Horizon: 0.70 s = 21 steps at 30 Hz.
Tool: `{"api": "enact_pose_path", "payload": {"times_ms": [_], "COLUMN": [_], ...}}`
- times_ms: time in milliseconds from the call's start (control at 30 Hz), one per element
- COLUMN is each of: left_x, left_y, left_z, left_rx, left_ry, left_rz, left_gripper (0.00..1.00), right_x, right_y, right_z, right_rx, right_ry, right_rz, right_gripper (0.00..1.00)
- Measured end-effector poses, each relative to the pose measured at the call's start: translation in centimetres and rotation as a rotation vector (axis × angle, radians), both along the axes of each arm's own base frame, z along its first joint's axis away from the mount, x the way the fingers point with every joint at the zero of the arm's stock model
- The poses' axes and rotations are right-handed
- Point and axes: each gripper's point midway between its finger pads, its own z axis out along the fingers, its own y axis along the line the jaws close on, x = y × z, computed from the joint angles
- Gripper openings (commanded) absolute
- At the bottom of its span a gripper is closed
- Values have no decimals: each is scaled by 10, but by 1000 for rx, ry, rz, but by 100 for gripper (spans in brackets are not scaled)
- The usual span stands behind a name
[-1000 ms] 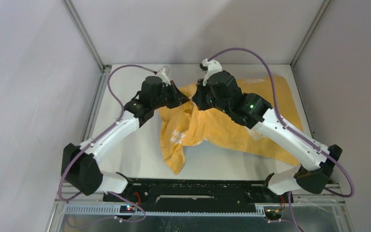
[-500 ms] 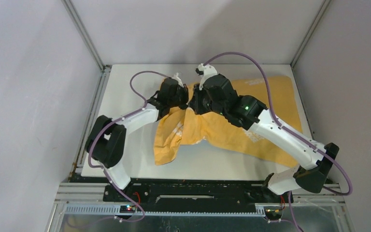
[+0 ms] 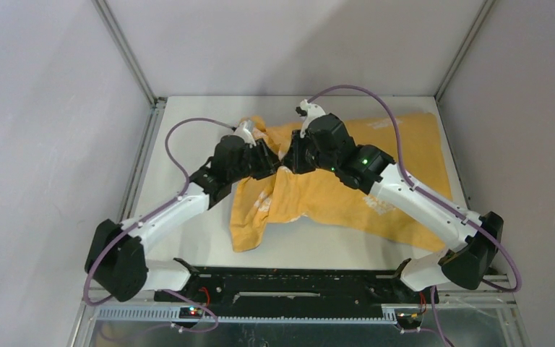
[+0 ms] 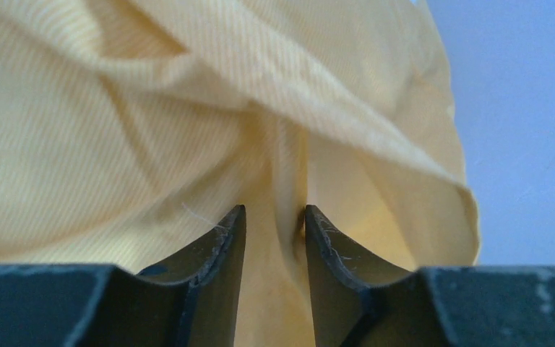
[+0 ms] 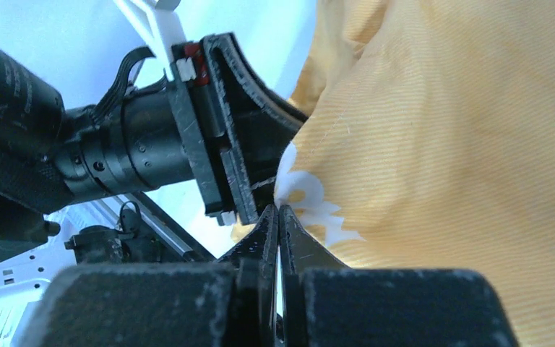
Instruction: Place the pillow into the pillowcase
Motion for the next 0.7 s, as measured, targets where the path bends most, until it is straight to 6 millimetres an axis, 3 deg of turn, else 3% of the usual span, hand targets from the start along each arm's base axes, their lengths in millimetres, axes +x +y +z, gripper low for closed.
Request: {"api": "enact_pose_path", "payload": {"times_ms": [233,333,467,600,633,700], "left_x": [-23,-37,-53,-58,-57,-52], "left_y": [31,44,66,95,102,112], "left_z": [-3,-13,-30,-20,-17,-13], "left_rx": [59,75,134,170,177,196], "left_ry": [-4,6,44,18,12,6], "left_rz": [61,75,124,205,224,254], "left_gripper": [17,15,19,31,35,40], "right_x": [0,1,-1,-8,-10,-13], "right_y": [7,10,24,42,44,46], "right_z": [8,7,-14,-51,-61,-77], "right_rx": [41,43,11,-49,-65,-93], "right_ry": [-13,-9,20,77,94,121], "right_rz": [18,27,52,91,100,109], "right_gripper": [0,0,0,0,1,14]}}
